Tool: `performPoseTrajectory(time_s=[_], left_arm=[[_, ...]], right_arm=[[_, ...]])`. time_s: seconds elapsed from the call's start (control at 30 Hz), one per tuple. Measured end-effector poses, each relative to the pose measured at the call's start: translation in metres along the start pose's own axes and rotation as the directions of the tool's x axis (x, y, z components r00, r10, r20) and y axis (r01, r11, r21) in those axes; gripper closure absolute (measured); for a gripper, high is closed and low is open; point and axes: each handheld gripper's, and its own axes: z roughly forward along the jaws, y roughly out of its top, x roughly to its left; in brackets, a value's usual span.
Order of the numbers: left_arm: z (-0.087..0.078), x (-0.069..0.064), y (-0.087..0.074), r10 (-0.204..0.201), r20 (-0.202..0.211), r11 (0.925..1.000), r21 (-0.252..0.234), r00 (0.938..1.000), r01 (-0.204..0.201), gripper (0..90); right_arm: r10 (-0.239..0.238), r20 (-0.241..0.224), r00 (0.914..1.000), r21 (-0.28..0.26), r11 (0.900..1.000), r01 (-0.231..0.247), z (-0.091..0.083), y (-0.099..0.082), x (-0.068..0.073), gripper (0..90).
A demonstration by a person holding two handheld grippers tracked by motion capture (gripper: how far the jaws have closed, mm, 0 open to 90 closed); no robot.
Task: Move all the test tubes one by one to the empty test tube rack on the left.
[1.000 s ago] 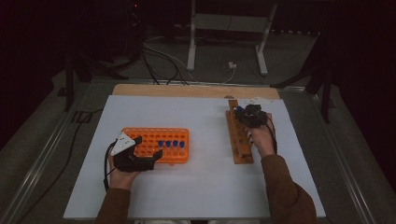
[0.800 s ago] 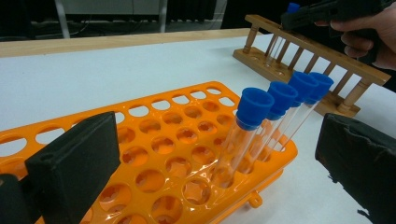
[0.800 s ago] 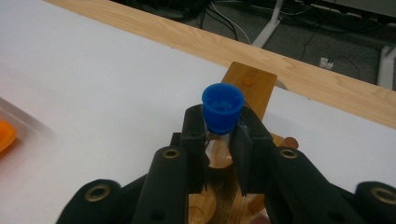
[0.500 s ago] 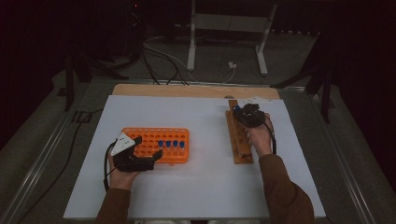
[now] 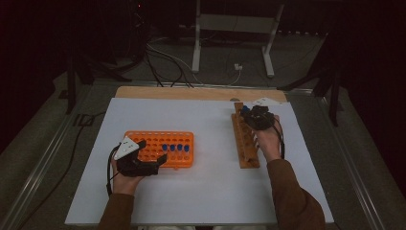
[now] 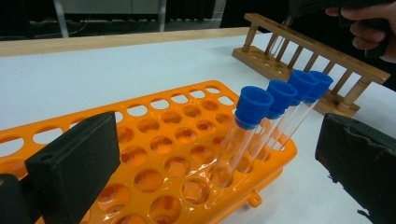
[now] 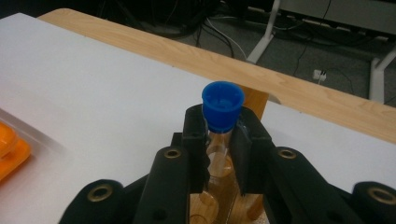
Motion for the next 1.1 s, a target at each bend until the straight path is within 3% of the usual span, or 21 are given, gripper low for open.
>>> performPoseTrajectory(time_s=[0.77,1.1], left_arm=[[0.001,0.000,0.000,-0.002,0.008,1.0000,0.000,1.0000,0.002,0.8],[0.001,-0.001,0.001,0.000,0.010,1.0000,-0.001,1.0000,0.000,0.8]], right_arm=[[-0.068,0.005,0.9977,-0.105,0.9921,0.068,-0.040,0.021,0.008,77.4],[-0.102,-0.053,0.9934,-0.135,0.9864,0.094,-0.053,0.025,0.023,77.3]])
